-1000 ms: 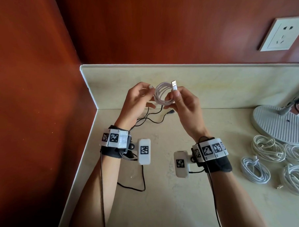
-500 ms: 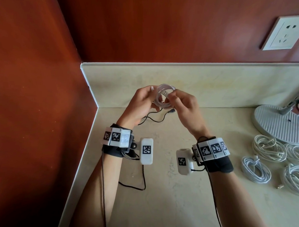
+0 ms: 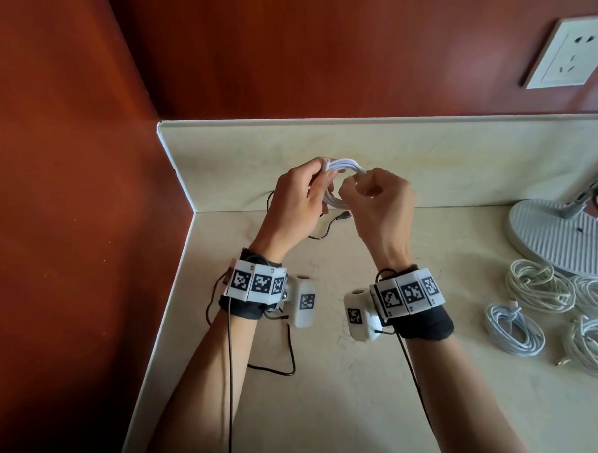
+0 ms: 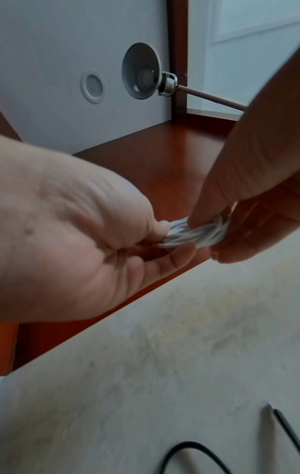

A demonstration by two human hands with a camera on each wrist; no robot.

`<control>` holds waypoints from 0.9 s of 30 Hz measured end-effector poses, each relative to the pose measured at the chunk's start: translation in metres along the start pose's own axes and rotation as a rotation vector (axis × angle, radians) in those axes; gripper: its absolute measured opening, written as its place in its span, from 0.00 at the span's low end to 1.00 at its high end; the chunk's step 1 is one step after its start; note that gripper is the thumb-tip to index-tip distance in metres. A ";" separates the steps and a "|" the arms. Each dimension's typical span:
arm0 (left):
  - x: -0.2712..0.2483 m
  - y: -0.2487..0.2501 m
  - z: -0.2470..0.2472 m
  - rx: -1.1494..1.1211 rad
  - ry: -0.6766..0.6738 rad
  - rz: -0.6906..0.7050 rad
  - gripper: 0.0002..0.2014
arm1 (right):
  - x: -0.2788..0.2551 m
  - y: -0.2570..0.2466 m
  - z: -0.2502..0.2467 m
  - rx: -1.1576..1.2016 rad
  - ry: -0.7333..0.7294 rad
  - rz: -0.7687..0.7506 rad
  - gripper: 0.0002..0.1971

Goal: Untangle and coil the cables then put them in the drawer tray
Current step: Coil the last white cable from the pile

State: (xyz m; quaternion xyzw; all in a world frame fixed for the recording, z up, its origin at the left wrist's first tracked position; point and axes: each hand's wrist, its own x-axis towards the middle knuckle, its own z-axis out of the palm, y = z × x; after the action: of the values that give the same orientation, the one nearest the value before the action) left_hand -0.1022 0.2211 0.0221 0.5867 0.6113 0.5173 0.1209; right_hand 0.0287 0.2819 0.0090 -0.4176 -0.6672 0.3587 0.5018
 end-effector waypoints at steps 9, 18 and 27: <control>0.001 -0.004 -0.006 -0.109 0.052 -0.032 0.12 | 0.007 -0.002 -0.007 0.390 -0.245 0.140 0.11; 0.005 -0.023 -0.028 -0.076 0.212 -0.120 0.17 | 0.011 0.002 -0.010 0.174 -0.525 -0.113 0.07; 0.006 -0.033 -0.028 0.061 0.233 -0.145 0.19 | 0.006 0.001 -0.015 -0.111 -0.382 -0.184 0.04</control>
State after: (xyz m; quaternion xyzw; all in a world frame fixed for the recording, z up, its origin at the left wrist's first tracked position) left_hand -0.1445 0.2196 0.0116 0.4803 0.6774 0.5529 0.0683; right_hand 0.0424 0.2888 0.0136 -0.3063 -0.8041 0.3469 0.3731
